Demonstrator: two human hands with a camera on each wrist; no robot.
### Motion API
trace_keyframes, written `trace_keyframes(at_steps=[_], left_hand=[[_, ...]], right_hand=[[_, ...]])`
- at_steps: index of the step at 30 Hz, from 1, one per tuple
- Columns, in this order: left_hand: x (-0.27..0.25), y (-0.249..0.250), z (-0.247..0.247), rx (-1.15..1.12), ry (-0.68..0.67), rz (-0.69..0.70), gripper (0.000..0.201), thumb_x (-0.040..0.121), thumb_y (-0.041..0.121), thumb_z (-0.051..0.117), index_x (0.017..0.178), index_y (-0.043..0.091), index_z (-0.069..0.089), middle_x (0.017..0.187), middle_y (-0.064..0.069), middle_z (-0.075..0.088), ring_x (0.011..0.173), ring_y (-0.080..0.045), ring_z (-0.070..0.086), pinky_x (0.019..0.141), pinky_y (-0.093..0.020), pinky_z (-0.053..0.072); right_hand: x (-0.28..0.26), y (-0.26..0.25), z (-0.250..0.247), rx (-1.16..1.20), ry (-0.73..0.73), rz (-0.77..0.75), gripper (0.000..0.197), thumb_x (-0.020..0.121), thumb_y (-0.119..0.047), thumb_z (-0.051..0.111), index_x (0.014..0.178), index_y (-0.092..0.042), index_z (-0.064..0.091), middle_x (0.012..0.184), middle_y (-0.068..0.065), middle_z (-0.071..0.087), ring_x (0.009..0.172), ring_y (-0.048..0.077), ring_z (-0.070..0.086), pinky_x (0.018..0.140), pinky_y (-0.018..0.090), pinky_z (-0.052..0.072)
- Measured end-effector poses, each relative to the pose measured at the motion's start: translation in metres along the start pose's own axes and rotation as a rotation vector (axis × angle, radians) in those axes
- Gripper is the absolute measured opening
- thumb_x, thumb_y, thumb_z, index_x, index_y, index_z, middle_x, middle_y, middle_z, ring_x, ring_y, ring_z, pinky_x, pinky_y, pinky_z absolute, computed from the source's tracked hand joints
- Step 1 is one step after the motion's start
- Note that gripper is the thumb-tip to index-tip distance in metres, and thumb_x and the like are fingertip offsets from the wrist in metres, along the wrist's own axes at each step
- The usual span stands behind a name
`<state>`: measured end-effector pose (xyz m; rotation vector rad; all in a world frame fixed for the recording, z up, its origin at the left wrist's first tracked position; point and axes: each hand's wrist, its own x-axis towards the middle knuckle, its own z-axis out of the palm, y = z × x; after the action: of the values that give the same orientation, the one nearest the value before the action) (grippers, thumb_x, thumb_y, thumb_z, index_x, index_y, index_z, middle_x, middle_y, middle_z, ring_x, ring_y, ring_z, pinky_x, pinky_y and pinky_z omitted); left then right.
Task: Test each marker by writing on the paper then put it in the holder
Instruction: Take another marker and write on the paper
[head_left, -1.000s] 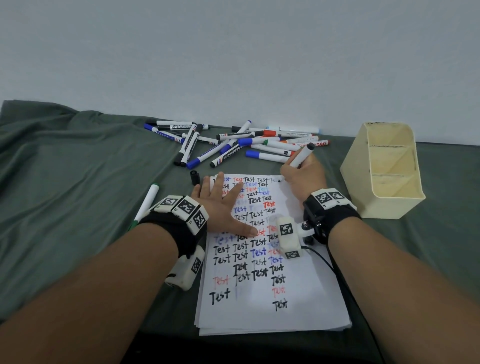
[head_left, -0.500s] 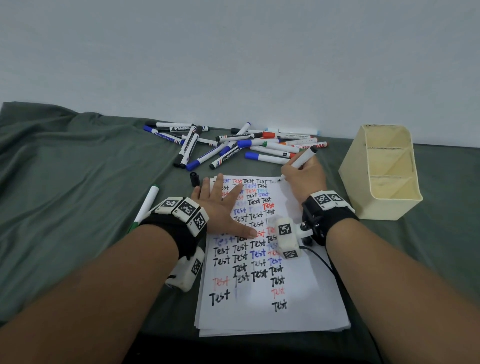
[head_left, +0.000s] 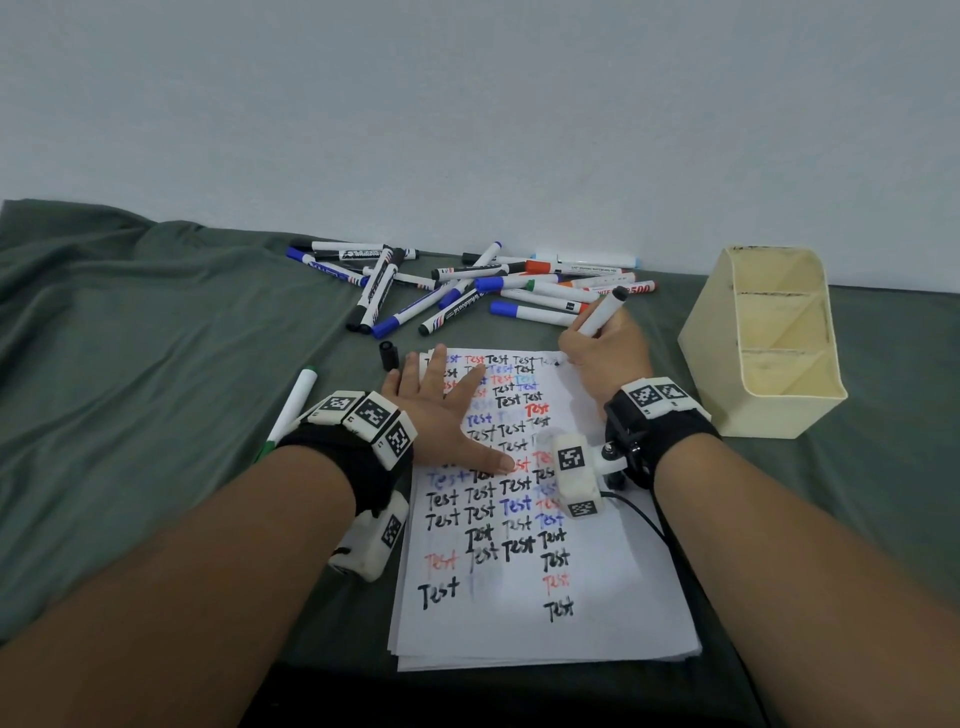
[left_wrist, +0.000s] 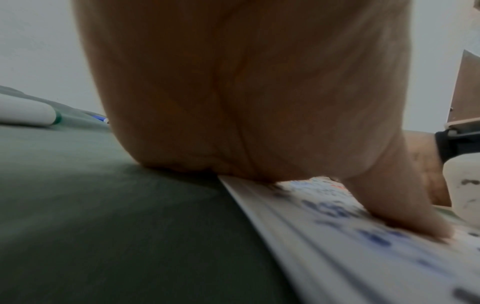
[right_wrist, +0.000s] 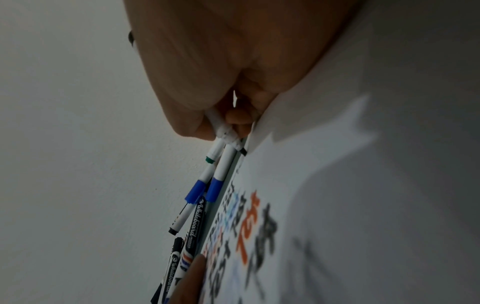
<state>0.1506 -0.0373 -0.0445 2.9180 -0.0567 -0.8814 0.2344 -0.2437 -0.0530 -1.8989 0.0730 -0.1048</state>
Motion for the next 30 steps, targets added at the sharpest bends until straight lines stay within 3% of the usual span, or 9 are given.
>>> trace_keyframes(at_steps=[4, 6, 9, 13, 16, 19, 24, 28, 30], left_hand=[[-0.0014, 0.0002, -0.0002, -0.001, -0.001, 0.003, 0.133, 0.052, 0.103, 0.044, 0.148, 0.046, -0.029, 0.155, -0.006, -0.043, 0.144, -0.035, -0.035, 0.118, -0.053, -0.015], [-0.0023, 0.0001, 0.0, -0.005, 0.0, 0.005, 0.133, 0.052, 0.103, 0.044, 0.148, 0.046, -0.029, 0.155, -0.006, -0.043, 0.144, -0.035, -0.035, 0.118, -0.052, -0.016], [-0.0029, 0.0004, 0.0, -0.01, 0.0, 0.004, 0.133, 0.053, 0.103, 0.045, 0.149, 0.046, -0.028, 0.155, -0.005, -0.043, 0.144, -0.035, -0.036, 0.118, -0.052, -0.016], [-0.0029, 0.0011, -0.0005, -0.013, -0.004, 0.0, 0.134, 0.052, 0.102, 0.046, 0.148, 0.046, -0.028, 0.155, -0.005, -0.044, 0.144, -0.034, -0.036, 0.118, -0.052, -0.016], [-0.0027, 0.001, -0.0007, -0.009, -0.004, 0.002, 0.133, 0.053, 0.103, 0.045, 0.148, 0.046, -0.029, 0.155, -0.005, -0.043, 0.144, -0.034, -0.035, 0.119, -0.052, -0.015], [-0.0021, 0.0004, -0.0009, -0.009, -0.007, 0.004, 0.133, 0.052, 0.103, 0.044, 0.148, 0.047, -0.029, 0.155, -0.005, -0.044, 0.144, -0.034, -0.036, 0.119, -0.053, -0.015], [-0.0013, -0.0004, -0.0006, -0.012, -0.005, 0.004, 0.134, 0.051, 0.104, 0.044, 0.148, 0.047, -0.029, 0.155, -0.005, -0.044, 0.144, -0.034, -0.035, 0.119, -0.053, -0.015], [-0.001, -0.0006, -0.0007, -0.013, -0.008, 0.005, 0.134, 0.05, 0.104, 0.044, 0.147, 0.048, -0.029, 0.155, -0.004, -0.044, 0.144, -0.034, -0.036, 0.118, -0.052, -0.016], [-0.0009, -0.0006, -0.0006, -0.012, -0.009, 0.004, 0.134, 0.05, 0.104, 0.044, 0.147, 0.048, -0.029, 0.155, -0.004, -0.044, 0.144, -0.034, -0.036, 0.118, -0.052, -0.016]], right_hand=[[-0.0001, 0.0009, -0.001, 0.047, 0.025, 0.017, 0.014, 0.085, -0.009, 0.064, 0.096, -0.016, 0.062, 0.083, 0.001, 0.065, 0.075, 0.015, 0.06, 0.074, 0.036, 0.054], [-0.0003, 0.0019, -0.0018, 0.071, 0.042, 0.009, 0.013, 0.084, -0.008, 0.065, 0.09, -0.019, 0.061, 0.079, -0.001, 0.065, 0.073, 0.015, 0.06, 0.074, 0.036, 0.054], [0.0, 0.0016, -0.0013, 0.036, 0.026, -0.013, 0.018, 0.083, -0.007, 0.065, 0.081, -0.023, 0.058, 0.074, -0.004, 0.062, 0.068, 0.012, 0.058, 0.066, 0.031, 0.051], [0.0034, 0.0022, 0.0011, -0.002, 0.034, -0.006, 0.01, 0.084, -0.009, 0.062, 0.091, -0.015, 0.061, 0.078, -0.001, 0.062, 0.067, 0.012, 0.056, 0.06, 0.025, 0.047], [0.0033, 0.0048, -0.0011, 0.082, 0.057, 0.011, 0.017, 0.085, -0.011, 0.066, 0.102, -0.009, 0.064, 0.083, 0.003, 0.068, 0.072, 0.015, 0.062, 0.067, 0.03, 0.053], [0.0039, 0.0071, -0.0052, 0.181, 0.08, 0.036, 0.023, 0.083, -0.011, 0.074, 0.105, -0.015, 0.067, 0.094, 0.007, 0.075, 0.085, 0.018, 0.071, 0.077, 0.032, 0.057], [0.0043, 0.0067, -0.0059, 0.202, -0.001, -0.011, 0.028, 0.075, 0.001, 0.075, 0.079, -0.026, 0.067, 0.094, -0.009, 0.079, 0.089, 0.006, 0.073, 0.076, 0.021, 0.051], [0.0005, 0.0051, -0.0074, 0.183, -0.005, -0.075, 0.031, 0.077, -0.009, 0.08, 0.068, -0.035, 0.066, 0.098, 0.0, 0.076, 0.097, 0.021, 0.071, 0.084, 0.034, 0.055], [-0.002, 0.0038, -0.007, 0.198, -0.023, -0.091, 0.025, 0.076, -0.012, 0.081, 0.076, -0.032, 0.066, 0.094, 0.008, 0.075, 0.091, 0.024, 0.071, 0.081, 0.035, 0.057]])
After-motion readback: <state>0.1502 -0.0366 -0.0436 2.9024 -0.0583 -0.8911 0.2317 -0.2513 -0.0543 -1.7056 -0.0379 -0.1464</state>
